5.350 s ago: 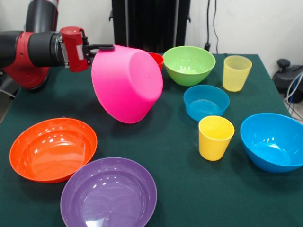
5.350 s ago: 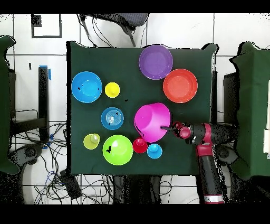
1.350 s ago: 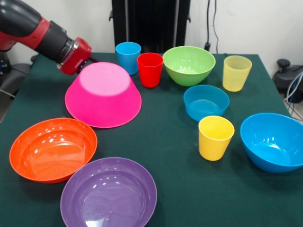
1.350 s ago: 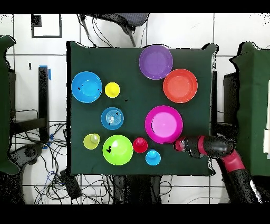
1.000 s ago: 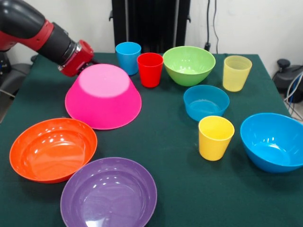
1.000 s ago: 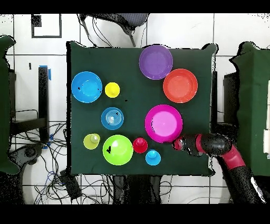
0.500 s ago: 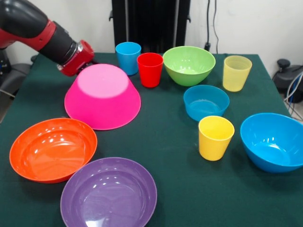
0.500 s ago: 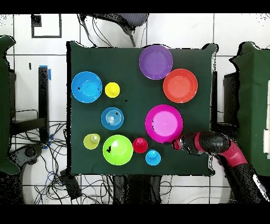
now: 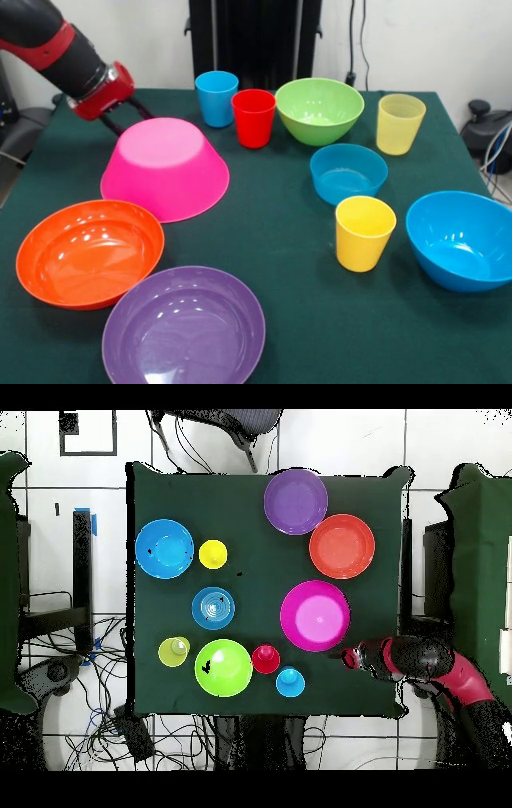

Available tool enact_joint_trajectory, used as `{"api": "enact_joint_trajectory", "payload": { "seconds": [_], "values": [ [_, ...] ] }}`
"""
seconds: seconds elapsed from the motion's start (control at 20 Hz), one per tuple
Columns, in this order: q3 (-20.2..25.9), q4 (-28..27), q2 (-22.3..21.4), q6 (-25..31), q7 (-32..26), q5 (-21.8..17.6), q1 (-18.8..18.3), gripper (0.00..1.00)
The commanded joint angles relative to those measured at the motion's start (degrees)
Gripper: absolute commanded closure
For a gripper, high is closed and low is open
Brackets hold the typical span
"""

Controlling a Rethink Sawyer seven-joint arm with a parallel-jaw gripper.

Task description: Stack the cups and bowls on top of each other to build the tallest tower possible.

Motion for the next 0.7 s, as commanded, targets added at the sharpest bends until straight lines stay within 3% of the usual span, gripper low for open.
{"api": "enact_joint_trajectory", "payload": {
  "seconds": [0.05, 0.2, 0.5, 0.7],
  "values": [
    [-4.7, 2.91, -9.68, -4.16, 8.78, -0.15, 4.86, 0.0],
    [-3.77, 5.14, -12.33, -3.91, 8.99, 2.2, 5.06, 0.0],
    [-4.92, 5.92, -11.43, -7.98, 11.65, 3.25, 7.28, 0.0],
    [-4.12, 8.15, -13.5, -10.87, 14.73, 6.39, 9.11, 0.0]
  ]
}}
